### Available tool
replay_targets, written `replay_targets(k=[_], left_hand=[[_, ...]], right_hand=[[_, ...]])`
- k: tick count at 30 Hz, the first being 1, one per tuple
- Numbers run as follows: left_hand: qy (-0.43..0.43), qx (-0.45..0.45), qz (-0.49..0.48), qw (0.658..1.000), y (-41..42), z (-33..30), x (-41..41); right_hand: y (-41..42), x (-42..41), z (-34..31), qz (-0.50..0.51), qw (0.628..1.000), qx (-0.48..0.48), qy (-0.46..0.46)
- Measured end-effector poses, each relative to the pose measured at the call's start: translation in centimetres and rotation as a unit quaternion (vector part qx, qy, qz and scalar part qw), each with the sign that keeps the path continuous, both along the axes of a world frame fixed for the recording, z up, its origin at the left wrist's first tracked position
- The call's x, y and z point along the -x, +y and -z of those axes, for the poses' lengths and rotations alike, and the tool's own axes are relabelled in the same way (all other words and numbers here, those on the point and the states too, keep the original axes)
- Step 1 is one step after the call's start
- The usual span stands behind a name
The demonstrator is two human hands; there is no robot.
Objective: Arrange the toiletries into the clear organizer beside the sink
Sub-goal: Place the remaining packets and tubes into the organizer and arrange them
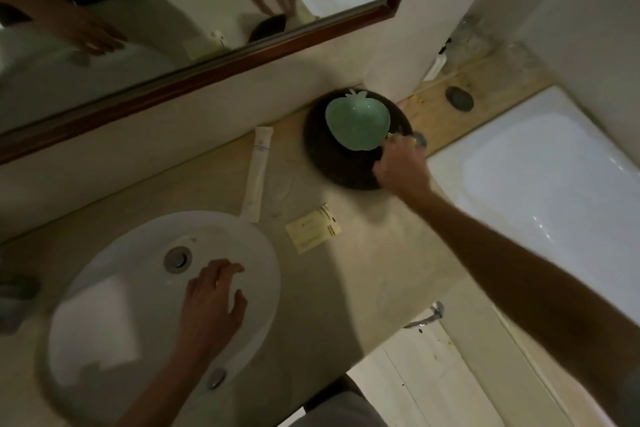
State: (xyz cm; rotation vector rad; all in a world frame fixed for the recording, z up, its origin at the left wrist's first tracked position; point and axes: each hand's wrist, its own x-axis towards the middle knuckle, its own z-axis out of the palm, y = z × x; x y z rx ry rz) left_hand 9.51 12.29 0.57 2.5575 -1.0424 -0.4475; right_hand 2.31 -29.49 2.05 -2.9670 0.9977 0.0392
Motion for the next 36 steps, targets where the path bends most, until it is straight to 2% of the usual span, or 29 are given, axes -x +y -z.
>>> replay_targets(k=[2,4,7,9,13,17,19,20,21,22,24,25,26,28,30,32,36], left_hand=[[0.000,-0.003,0.020,1.000,-1.6,0.7,0.1],[-0.004,-0.005,0.034,0.999,-3.1,1.0,0.4],[0.000,-0.005,0.040,0.999,-5.0,1.2,1.0],[0.001,-0.005,0.040,0.999,-5.5,1.3,1.2],[0.016,-0.012,0.035,0.999,-5.5,1.6,1.5],[0.028,-0.031,0.031,0.999,-4.9,1.5,1.4],[0.031,-0.035,0.030,0.998,-4.6,1.5,1.2],[0.034,-0.035,0.026,0.998,-4.4,1.5,1.1],[0.036,-0.035,0.022,0.998,-4.2,1.5,1.0],[0.036,-0.036,0.018,0.999,-4.0,1.4,1.0],[0.031,-0.038,0.013,0.999,-3.5,1.3,0.9],[0.030,-0.037,0.011,0.999,-3.1,1.3,0.8],[0.028,-0.036,0.008,0.999,-2.8,1.2,0.8],[0.026,-0.036,0.003,0.999,-2.0,1.1,0.9],[0.023,-0.044,0.004,0.999,-1.3,1.1,1.2],[0.027,-0.050,0.001,0.998,-0.7,1.2,1.6],[0.031,-0.044,-0.005,0.999,0.2,1.5,2.2]], right_hand=[[-4.6,0.0,0.0,0.042,0.998,0.016,0.043],[-7.5,-0.3,0.8,0.036,0.993,0.005,0.114],[-9.0,-0.9,2.1,0.041,0.978,-0.023,0.203],[-8.7,-1.4,2.4,0.051,0.974,-0.033,0.218],[-5.9,-1.7,1.9,0.007,0.980,-0.068,0.187],[-2.2,-0.4,0.6,0.050,0.971,-0.224,0.069],[0.5,0.7,-0.2,0.097,0.935,-0.342,0.012],[2.0,1.3,-0.4,0.139,0.893,-0.428,-0.004],[3.4,2.0,-0.4,0.169,0.856,-0.488,0.019],[4.8,2.9,-0.1,0.175,0.842,-0.506,0.065],[6.5,5.0,1.2,0.148,0.887,-0.404,0.165],[7.2,5.9,1.8,0.136,0.921,-0.322,0.169],[7.6,6.7,2.1,0.118,0.949,-0.257,0.142],[8.3,7.4,2.2,0.034,0.975,-0.207,0.068],[9.2,6.8,2.0,-0.085,0.967,-0.232,0.063],[10.6,5.9,1.9,-0.158,0.952,-0.241,0.103],[13.2,5.3,3.7,-0.161,0.946,-0.245,0.140]])
